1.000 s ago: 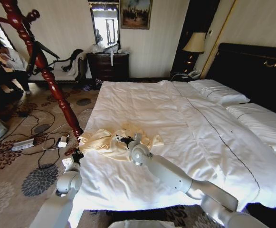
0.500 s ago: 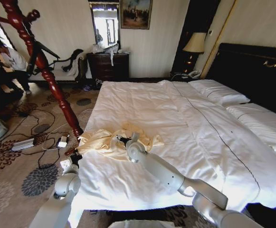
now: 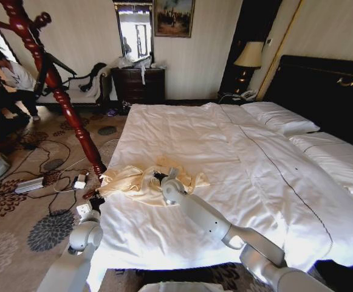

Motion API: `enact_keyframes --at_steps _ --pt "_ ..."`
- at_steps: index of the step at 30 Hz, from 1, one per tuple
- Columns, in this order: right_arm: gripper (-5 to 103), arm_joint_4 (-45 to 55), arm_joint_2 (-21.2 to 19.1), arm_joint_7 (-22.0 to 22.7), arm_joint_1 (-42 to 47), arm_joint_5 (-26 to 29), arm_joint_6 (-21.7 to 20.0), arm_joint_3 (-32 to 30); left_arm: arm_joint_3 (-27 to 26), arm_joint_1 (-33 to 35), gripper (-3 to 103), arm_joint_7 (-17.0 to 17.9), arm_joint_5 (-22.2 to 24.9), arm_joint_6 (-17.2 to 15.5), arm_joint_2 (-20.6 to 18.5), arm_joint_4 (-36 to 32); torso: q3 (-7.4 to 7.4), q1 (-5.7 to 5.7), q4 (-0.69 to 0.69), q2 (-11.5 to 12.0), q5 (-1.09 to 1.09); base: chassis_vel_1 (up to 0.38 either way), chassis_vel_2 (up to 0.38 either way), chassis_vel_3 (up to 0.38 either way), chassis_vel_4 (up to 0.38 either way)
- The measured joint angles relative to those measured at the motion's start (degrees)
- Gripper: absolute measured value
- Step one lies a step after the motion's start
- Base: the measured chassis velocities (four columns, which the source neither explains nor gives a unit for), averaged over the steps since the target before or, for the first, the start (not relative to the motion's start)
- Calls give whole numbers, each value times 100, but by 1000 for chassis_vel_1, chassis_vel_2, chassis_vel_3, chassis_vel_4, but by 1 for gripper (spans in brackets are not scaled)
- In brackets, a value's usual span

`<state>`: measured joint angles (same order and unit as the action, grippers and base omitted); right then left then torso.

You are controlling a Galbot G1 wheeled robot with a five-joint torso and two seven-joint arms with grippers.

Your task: Pick up the clothes from the bed and hang them on the clothes hanger.

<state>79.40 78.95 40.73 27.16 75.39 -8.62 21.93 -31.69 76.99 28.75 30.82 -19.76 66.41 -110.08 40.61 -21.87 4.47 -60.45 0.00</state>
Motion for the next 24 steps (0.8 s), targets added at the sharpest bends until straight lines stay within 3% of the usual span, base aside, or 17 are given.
enact_keyframes --at_steps 5,8,19,24 --pt "21 141 -63 -5 48 41 24 -14 24 -52 2 1 3 0 0 49 0 0 0 0 0 0 0 0 0" --pt "5 238 -124 -26 95 -16 49 11 44 -98 2 1 9 0 -4 76 0 0 0 0 0 0 0 0 0" --pt "0 502 -419 -490 145 -496 367 120 45 -168 2 2 63 3 -62 84 0 0 0 0 0 0 0 0 0" --pt "0 759 -611 -1260 104 -936 1057 -159 24 -349 2 -16 291 172 -181 84 0 0 -3 0 0 0 0 0 0"
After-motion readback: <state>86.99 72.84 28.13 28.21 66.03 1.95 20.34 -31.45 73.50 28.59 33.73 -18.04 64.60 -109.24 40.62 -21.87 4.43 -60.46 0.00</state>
